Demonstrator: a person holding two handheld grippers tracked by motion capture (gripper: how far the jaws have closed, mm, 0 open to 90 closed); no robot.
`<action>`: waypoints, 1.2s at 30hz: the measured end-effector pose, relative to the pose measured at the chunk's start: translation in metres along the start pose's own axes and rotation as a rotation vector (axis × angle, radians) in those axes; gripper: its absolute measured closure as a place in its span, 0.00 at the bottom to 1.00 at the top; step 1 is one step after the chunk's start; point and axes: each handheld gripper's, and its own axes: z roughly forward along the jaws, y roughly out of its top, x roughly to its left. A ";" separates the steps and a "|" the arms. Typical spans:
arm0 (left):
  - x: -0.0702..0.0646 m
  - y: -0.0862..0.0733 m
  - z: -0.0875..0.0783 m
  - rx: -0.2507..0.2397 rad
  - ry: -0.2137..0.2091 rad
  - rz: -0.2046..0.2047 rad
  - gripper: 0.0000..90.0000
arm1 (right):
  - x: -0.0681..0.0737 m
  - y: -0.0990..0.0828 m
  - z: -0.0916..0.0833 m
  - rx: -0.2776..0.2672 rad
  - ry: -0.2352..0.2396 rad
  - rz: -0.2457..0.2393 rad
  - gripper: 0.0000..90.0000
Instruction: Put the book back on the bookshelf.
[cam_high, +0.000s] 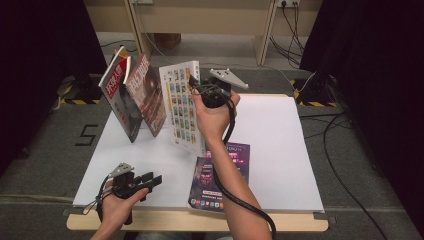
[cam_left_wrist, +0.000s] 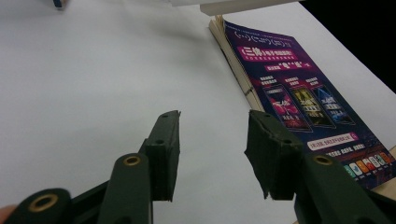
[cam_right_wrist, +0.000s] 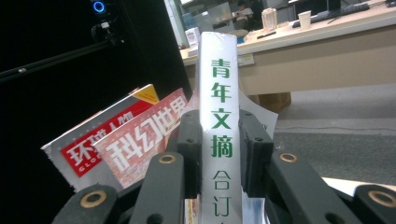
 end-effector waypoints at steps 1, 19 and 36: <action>0.000 0.000 0.000 0.001 0.000 -0.001 0.60 | 0.000 0.001 0.003 -0.001 -0.006 0.001 0.82; -0.001 -0.001 0.002 0.006 -0.004 0.001 0.60 | -0.005 0.000 0.020 -0.080 -0.060 -0.026 0.82; 0.003 -0.001 0.001 0.005 -0.007 -0.004 0.60 | -0.009 0.002 0.044 -0.119 -0.116 -0.035 0.82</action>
